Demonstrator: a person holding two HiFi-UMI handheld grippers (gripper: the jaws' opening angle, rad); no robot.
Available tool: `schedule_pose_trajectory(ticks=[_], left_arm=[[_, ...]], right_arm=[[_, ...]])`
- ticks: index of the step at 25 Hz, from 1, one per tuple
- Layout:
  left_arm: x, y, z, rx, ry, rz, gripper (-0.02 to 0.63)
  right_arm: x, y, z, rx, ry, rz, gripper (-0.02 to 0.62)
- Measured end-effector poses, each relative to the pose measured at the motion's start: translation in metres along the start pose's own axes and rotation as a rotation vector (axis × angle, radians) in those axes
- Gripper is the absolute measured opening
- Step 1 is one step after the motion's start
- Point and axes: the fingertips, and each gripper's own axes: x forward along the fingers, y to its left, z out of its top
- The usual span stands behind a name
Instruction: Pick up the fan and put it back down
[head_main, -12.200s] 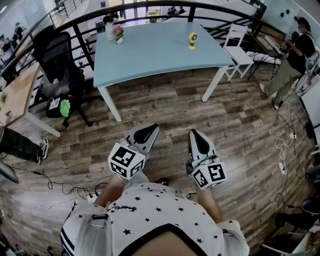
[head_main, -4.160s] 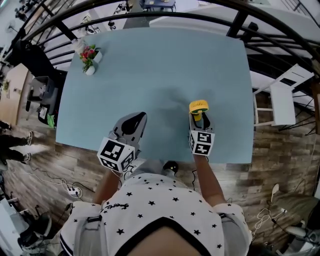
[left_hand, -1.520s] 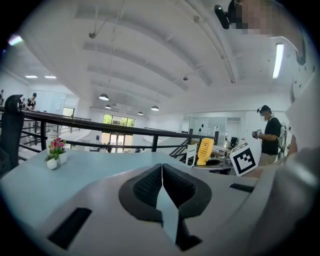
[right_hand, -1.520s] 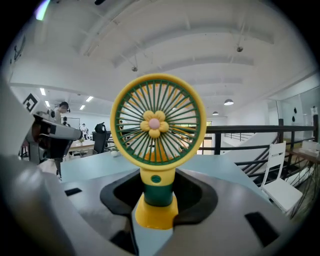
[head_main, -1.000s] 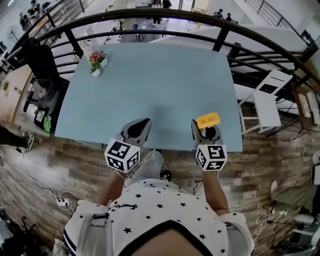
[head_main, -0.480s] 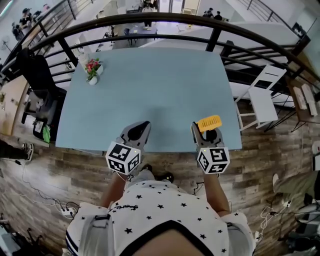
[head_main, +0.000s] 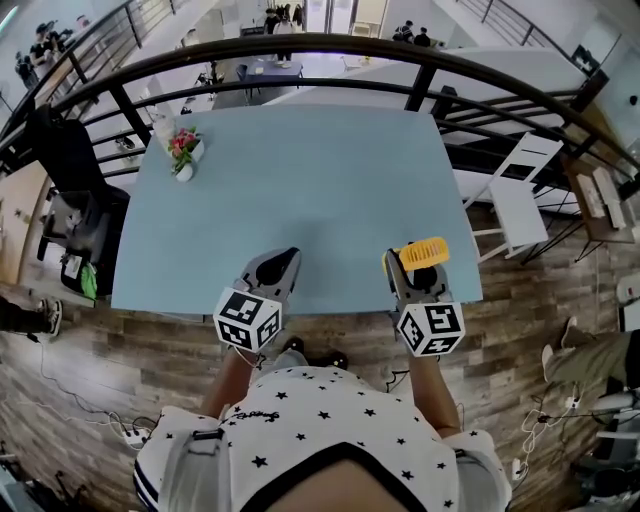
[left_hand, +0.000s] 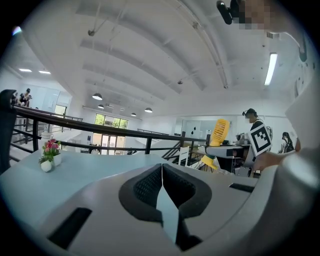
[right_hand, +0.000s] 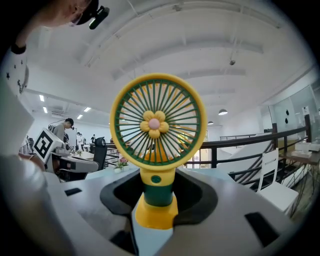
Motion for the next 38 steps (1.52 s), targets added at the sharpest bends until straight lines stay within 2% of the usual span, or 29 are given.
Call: schedule_pose_trajectory(ticks=[22,38], left_arm=[[-0.01,0.008,0.001,0.006,0.011,-0.009,0.029],[0.001,-0.009,0.002,-0.002,0.008,-0.003,0.029]], right_arm=[[-0.001,0.016,0.001,0.015,-0.006,-0.001,0.172],[-0.005,0.0,-0.002,0.019,0.0,0.021,0.172]])
